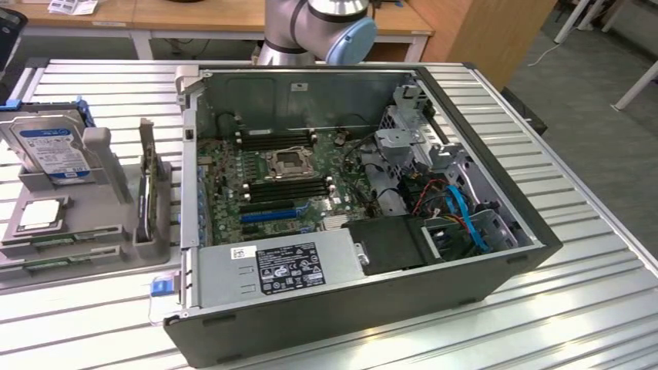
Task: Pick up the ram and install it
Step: 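Reach for the ram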
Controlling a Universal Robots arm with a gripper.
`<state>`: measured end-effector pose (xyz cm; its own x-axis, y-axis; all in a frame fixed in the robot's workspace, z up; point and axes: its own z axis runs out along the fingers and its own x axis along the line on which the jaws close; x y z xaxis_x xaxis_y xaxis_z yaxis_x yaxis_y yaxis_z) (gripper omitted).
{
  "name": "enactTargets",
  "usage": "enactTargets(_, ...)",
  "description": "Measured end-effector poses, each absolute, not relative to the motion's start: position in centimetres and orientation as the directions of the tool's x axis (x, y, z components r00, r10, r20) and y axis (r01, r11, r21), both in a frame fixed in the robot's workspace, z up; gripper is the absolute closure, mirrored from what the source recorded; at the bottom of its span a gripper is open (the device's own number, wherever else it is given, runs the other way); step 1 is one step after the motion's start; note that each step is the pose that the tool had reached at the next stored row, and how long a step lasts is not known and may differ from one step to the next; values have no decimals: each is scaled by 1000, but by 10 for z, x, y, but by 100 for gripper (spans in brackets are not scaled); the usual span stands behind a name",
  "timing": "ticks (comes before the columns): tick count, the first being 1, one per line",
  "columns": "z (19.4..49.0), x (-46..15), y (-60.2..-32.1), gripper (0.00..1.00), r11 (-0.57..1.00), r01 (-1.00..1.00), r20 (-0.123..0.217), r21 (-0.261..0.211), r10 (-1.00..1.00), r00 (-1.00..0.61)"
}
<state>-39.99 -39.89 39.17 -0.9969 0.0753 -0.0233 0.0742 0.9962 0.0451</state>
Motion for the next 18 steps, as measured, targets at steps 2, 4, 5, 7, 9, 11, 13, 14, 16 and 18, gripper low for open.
enactTargets(2, 392, -400, -400, 90, 996, 74, -23, 45, 75, -997)
enactTargets(4, 392, -400, -402, 90, 996, 74, -23, 45, 75, -997)
enactTargets(5, 392, -400, -403, 90, 996, 74, -23, 45, 75, -997)
enactTargets(7, 392, -400, -405, 90, 996, 74, -23, 45, 75, -997)
enactTargets(9, 392, -400, -406, 90, 996, 74, -23, 45, 75, -997)
enactTargets(11, 392, -400, -408, 90, 996, 74, -23, 45, 75, -997)
enactTargets(13, 392, -400, -410, 90, 996, 74, -23, 45, 75, -997)
enactTargets(14, 392, -400, -410, 90, 996, 74, -23, 45, 75, -997)
enactTargets(16, 392, -400, -412, 90, 996, 74, -23, 45, 75, -997)
enactTargets(18, 392, -400, -413, 90, 996, 74, -23, 45, 75, -997)
